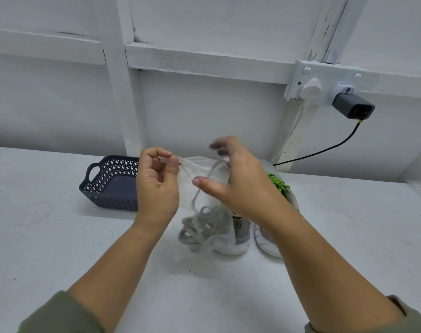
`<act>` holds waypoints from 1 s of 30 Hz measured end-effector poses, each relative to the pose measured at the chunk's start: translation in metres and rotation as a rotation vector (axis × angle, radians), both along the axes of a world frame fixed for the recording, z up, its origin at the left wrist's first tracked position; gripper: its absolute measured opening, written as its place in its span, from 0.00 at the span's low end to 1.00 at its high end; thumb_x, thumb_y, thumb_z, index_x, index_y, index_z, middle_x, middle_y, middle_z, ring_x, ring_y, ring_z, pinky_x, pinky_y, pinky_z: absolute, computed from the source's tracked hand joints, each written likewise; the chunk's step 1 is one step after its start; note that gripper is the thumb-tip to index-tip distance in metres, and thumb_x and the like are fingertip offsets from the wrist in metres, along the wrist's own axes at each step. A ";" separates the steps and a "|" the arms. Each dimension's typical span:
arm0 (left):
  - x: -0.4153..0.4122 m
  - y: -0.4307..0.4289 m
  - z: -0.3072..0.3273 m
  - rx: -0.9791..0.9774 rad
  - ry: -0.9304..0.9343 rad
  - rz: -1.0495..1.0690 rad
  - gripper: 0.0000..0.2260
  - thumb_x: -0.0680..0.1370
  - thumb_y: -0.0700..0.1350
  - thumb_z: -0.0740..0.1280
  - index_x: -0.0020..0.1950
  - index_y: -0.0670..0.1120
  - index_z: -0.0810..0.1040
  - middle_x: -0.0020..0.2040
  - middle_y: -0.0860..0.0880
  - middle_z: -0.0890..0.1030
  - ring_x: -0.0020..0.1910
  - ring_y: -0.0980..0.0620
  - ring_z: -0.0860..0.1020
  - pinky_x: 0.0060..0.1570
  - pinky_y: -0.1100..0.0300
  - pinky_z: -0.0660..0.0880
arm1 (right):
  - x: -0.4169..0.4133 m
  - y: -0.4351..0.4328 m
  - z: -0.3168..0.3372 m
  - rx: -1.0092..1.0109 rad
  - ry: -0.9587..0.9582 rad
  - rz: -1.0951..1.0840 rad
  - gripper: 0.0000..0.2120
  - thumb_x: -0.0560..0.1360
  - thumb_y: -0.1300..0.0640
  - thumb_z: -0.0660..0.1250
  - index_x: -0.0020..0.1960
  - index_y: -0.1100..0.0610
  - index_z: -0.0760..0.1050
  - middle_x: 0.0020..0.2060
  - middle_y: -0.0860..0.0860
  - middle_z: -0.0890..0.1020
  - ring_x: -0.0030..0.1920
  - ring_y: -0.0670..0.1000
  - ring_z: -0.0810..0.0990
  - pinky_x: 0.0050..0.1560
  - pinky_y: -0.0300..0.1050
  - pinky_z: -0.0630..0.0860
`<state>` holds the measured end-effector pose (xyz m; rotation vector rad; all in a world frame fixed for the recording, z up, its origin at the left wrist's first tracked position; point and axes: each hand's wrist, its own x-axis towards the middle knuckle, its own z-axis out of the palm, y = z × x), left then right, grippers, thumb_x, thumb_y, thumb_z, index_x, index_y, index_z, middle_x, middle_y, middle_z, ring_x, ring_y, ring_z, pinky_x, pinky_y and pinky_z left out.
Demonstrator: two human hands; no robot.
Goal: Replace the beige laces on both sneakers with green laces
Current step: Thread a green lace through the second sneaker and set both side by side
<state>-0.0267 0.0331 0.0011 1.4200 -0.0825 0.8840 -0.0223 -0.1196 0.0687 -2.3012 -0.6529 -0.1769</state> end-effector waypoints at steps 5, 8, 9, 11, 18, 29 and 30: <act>-0.004 -0.006 0.005 -0.091 -0.039 -0.008 0.11 0.77 0.36 0.67 0.52 0.50 0.69 0.37 0.55 0.82 0.38 0.57 0.79 0.36 0.66 0.74 | 0.007 0.005 0.008 -0.187 0.070 -0.305 0.18 0.73 0.46 0.72 0.55 0.56 0.79 0.46 0.53 0.81 0.48 0.54 0.78 0.47 0.46 0.75; -0.005 -0.006 0.008 -0.127 -0.018 0.013 0.14 0.76 0.37 0.69 0.54 0.51 0.69 0.36 0.55 0.82 0.38 0.56 0.80 0.34 0.66 0.74 | 0.005 0.004 0.004 -0.309 -0.162 -0.220 0.11 0.79 0.52 0.65 0.48 0.60 0.80 0.40 0.54 0.72 0.46 0.57 0.74 0.43 0.46 0.71; -0.006 -0.006 0.009 -0.131 -0.014 0.022 0.14 0.75 0.37 0.69 0.54 0.51 0.69 0.36 0.55 0.82 0.38 0.56 0.80 0.34 0.66 0.74 | 0.003 0.002 0.004 -0.359 -0.202 -0.201 0.10 0.80 0.55 0.63 0.46 0.60 0.78 0.40 0.53 0.68 0.46 0.57 0.71 0.43 0.46 0.70; -0.008 -0.005 0.010 -0.101 -0.015 0.028 0.15 0.74 0.39 0.71 0.55 0.51 0.70 0.35 0.55 0.82 0.38 0.56 0.80 0.35 0.67 0.75 | 0.001 -0.001 0.004 -0.458 -0.244 -0.192 0.08 0.80 0.60 0.61 0.43 0.58 0.74 0.38 0.51 0.63 0.44 0.55 0.69 0.40 0.45 0.70; -0.009 -0.001 0.008 0.136 -0.088 0.084 0.06 0.74 0.43 0.71 0.48 0.52 0.76 0.34 0.58 0.77 0.33 0.58 0.74 0.36 0.66 0.73 | -0.003 -0.006 0.034 -0.249 -0.300 -0.189 0.17 0.72 0.49 0.73 0.56 0.55 0.76 0.36 0.50 0.80 0.43 0.54 0.78 0.45 0.49 0.77; -0.002 0.006 -0.003 0.663 -0.271 0.039 0.07 0.82 0.48 0.59 0.48 0.47 0.70 0.39 0.52 0.71 0.36 0.56 0.70 0.37 0.66 0.67 | 0.017 -0.009 0.011 -0.502 -0.450 0.251 0.12 0.74 0.66 0.68 0.52 0.53 0.83 0.41 0.52 0.69 0.39 0.55 0.71 0.31 0.39 0.62; -0.002 0.005 -0.004 0.655 -0.276 0.027 0.07 0.82 0.48 0.59 0.48 0.47 0.69 0.40 0.52 0.70 0.36 0.55 0.70 0.38 0.65 0.67 | 0.017 -0.008 0.013 -0.439 -0.417 0.288 0.09 0.74 0.64 0.69 0.49 0.54 0.84 0.41 0.52 0.73 0.38 0.56 0.75 0.32 0.41 0.68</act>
